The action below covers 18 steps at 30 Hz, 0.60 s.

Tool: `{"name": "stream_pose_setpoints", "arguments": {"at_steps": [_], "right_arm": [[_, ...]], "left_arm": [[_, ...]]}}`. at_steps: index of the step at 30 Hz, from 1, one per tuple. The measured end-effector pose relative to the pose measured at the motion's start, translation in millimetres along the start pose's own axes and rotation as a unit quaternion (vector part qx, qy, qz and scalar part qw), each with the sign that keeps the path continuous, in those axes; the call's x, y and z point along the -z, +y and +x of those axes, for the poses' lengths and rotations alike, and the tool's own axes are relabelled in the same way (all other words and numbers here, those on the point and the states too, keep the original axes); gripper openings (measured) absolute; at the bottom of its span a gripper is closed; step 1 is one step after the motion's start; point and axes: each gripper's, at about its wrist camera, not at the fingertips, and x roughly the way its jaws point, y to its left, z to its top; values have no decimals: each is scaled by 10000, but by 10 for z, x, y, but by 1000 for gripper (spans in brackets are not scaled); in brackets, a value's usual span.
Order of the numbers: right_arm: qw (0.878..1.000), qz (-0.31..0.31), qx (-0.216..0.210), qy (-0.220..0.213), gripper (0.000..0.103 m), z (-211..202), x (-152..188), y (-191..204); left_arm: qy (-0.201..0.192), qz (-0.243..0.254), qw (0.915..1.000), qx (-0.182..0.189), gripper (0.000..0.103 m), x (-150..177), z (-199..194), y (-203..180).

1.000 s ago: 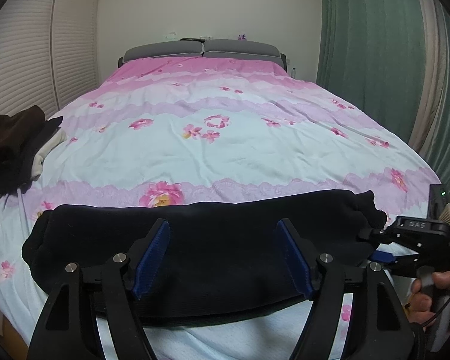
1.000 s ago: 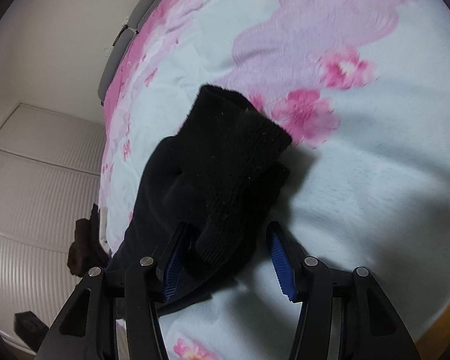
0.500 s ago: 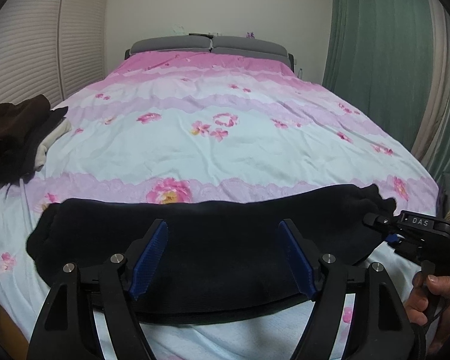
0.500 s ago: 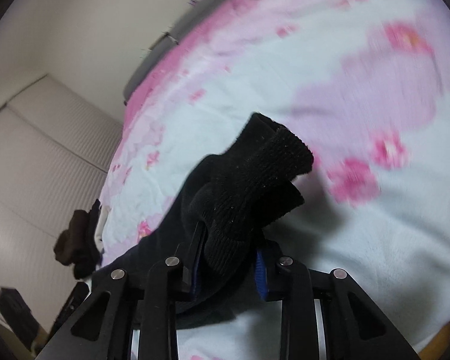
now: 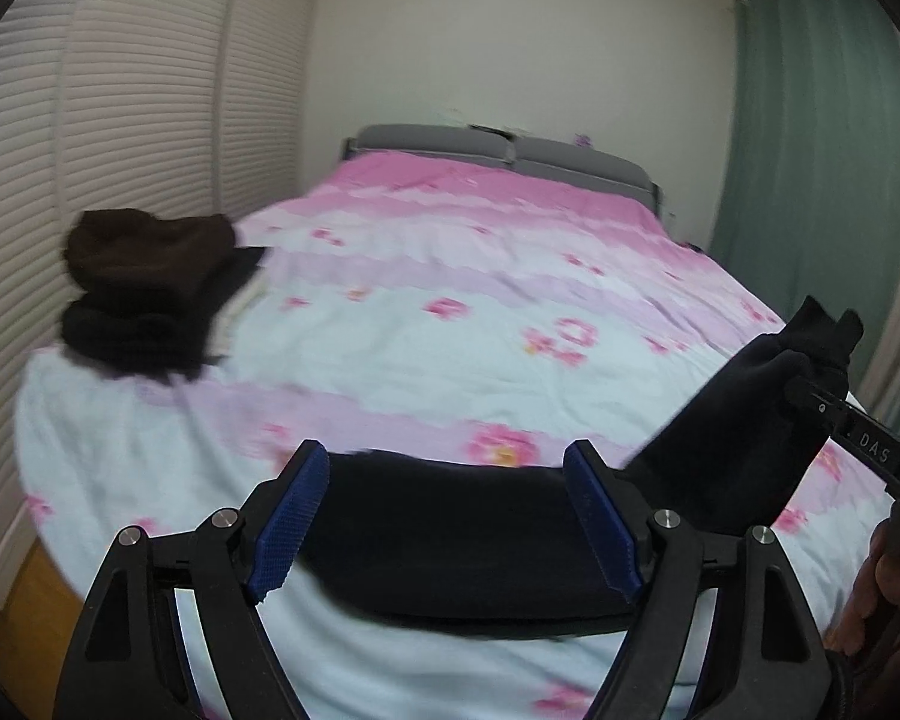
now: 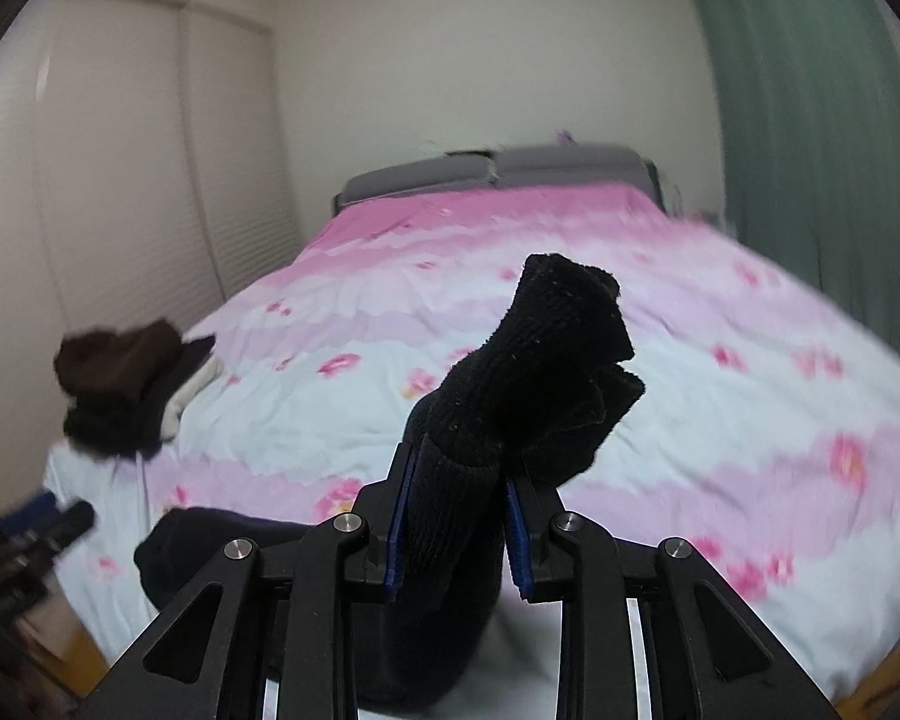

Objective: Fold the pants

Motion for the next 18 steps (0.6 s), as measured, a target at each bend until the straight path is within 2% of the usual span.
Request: {"name": "stream_pose_setpoints", "arguments": {"at_steps": [5, 9, 14, 18], "right_arm": [[9943, -1060, 3, -149, 27, 43, 22, 863], [9803, -1964, -69, -173, 25, 185, 157, 1579], [9612, -2748, -237, -3, 24, 381, 461, 2145], [9434, -3287, -330, 299, 23, 581, 767, 2456]], "left_arm": [[-90, -273, 9985, -461, 83, -4, -224, 673], [-115, -435, 9955, -828, 83, 28, -307, 1158], [-38, -612, 9914, -1160, 83, 107, -354, 1653], [42, -694, 9895, -1265, 83, 184, -323, 1884]]}}
